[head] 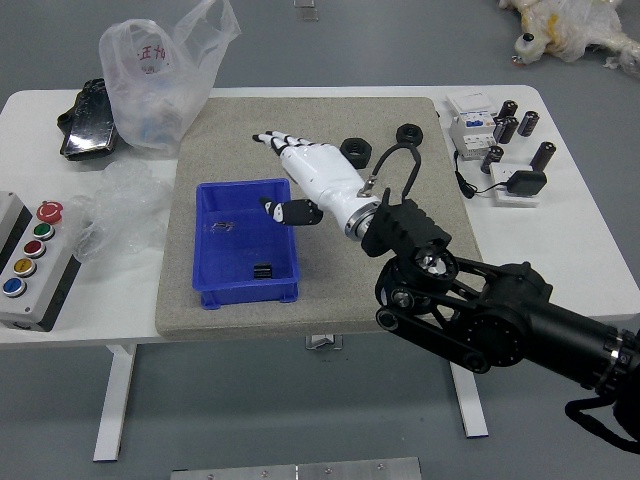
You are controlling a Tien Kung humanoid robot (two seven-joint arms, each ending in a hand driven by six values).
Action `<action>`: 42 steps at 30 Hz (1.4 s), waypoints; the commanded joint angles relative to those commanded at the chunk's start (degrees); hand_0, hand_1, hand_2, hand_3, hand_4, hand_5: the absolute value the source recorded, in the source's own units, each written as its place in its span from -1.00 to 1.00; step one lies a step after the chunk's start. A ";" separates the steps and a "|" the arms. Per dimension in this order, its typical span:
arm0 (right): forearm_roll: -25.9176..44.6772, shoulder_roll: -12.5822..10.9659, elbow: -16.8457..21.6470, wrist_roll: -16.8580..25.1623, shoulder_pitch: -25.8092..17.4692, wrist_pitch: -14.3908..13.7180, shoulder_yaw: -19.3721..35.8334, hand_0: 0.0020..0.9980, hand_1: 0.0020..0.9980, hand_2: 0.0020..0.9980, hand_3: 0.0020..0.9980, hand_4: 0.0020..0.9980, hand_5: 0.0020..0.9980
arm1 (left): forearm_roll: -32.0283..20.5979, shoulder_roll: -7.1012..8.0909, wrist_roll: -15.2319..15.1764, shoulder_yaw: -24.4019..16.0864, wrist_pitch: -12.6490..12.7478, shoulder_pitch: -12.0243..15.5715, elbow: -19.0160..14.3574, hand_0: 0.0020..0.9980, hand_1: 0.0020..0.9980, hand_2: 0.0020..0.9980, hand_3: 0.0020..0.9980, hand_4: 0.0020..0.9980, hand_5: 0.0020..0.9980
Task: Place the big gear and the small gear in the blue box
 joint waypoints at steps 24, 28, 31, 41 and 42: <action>16.26 4.00 -27.13 -0.23 8.58 7.62 -18.41 0.34 0.71 0.74 0.85 0.68 -0.34 | 1.12 -0.05 0.34 -0.59 -0.47 -0.60 -0.11 0.53 0.20 0.11 0.43 0.47 0.11; 18.21 4.06 -27.51 0.71 8.35 5.08 -19.72 0.18 0.45 0.38 0.36 -0.16 -0.56 | 1.10 -0.07 0.26 -0.59 -0.42 -0.63 -0.09 0.53 0.20 0.11 0.43 0.47 0.11; 18.99 4.13 -27.32 1.27 8.16 3.52 -20.22 -0.01 0.06 -0.25 -0.21 -0.57 -1.00 | 1.16 -0.14 0.29 -0.66 -0.43 -0.61 -0.09 0.53 0.20 0.11 0.43 0.47 0.11; 18.37 3.19 -25.87 3.49 7.30 -0.25 -18.50 -0.02 0.02 -0.39 -0.36 -0.72 -0.98 | 1.07 -0.33 0.25 -0.69 -0.34 -0.48 -0.09 0.53 0.20 0.11 0.43 0.47 0.11; 17.56 2.86 -25.20 3.49 7.17 -0.39 -17.57 -0.02 0.02 -0.39 -0.36 -0.72 -0.98 | 1.09 -0.33 0.30 -0.74 -0.32 -0.45 -0.10 0.53 0.20 0.11 0.43 0.47 0.11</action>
